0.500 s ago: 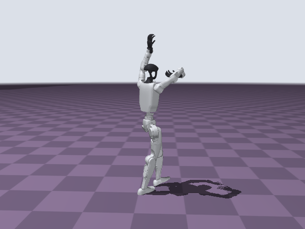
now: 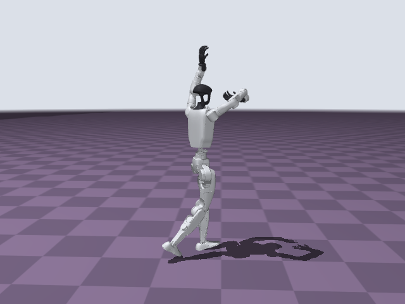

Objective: Walk

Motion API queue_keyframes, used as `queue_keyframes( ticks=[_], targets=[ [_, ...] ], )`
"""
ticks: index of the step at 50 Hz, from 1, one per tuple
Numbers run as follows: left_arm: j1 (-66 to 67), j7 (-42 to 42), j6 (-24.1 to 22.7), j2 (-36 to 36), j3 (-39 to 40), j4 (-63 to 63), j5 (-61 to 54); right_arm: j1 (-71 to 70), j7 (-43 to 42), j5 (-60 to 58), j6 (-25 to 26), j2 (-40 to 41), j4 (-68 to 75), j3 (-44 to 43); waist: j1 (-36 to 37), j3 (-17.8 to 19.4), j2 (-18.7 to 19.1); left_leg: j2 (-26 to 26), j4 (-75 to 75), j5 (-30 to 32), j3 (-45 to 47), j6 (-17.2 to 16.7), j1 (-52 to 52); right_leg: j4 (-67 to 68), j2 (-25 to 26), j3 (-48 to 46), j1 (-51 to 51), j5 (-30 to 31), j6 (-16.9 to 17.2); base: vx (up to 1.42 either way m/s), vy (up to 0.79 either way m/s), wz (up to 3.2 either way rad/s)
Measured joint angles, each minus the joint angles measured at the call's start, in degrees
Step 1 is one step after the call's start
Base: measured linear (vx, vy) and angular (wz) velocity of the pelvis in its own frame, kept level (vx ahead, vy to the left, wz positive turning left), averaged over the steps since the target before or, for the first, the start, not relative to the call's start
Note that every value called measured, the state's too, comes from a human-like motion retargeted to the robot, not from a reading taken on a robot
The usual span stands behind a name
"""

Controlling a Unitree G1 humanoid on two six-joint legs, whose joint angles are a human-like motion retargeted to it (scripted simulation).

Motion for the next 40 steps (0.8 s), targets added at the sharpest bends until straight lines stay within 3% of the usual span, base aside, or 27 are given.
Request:
queue_keyframes(
  ticks=[7,11,17,28,35,40],
  targets=[
    [1.79,0.37,-0.55,-0.60,0.00,-0.38,-3.31,3.24,0.00,0.00,0.00,0.00,-1.99,-2.20,-1.00,2.09,1.52,-1.50,-1.78,-2.88,-2.75,1.66,7.77,20.96,-4.31,-6.24,-12.58,-1.09,-0.36,0.38,0.09,0.16],
    [2.92,0.71,-0.82,-0.84,0.00,-1.22,-4.57,4.77,0.00,0.00,0.00,0.00,-3.73,-2.43,-2.08,2.68,1.20,-2.96,-2.55,-4.30,-4.40,2.13,11.38,22.34,-7.87,-8.07,-20.67,-4.40,-3.85,0.31,0.10,0.27],
    [4.03,1.35,-1.34,-1.01,0.00,-2.93,-5.48,5.99,0.00,0.00,0.00,0.00,-4.80,-1.60,-3.58,2.59,0.37,-4.78,-3.49,-6.70,-8.20,2.50,16.12,10.71,-10.52,-10.02,-30.76,-6.36,-6.19,0.29,0.08,0.45],
    [4.29,4.17,-1.88,-1.68,0.00,-3.58,-0.88,4.79,0.00,0.00,0.00,0.00,-4.02,0.39,-5.04,0.66,-0.65,-5.77,-2.91,-13.26,-13.19,2.25,22.34,-21.70,-8.08,-13.30,-35.31,2.24,-2.24,0.33,0.04,0.27],
    [3.64,7.07,-1.87,-2.38,0.00,-4.59,2.53,3.33,0.00,0.00,0.00,0.00,-4.73,1.11,-6.27,-1.50,-0.72,-5.65,-0.41,-16.70,-14.76,1.88,24.95,-27.21,-6.51,-15.43,-32.81,6.77,-2.83,0.41,0.01,0.14],
    [3.11,8.98,-1.94,-2.11,0.00,-5.86,4.85,2.05,0.00,0.00,0.00,0.00,-5.52,2.44,-7.68,-3.11,0.42,-4.78,3.10,-16.19,-16.27,0.07,26.12,-26.90,-5.16,-16.45,-30.31,6.09,-5.08,0.48,-0.02,0.14]
  ],
)
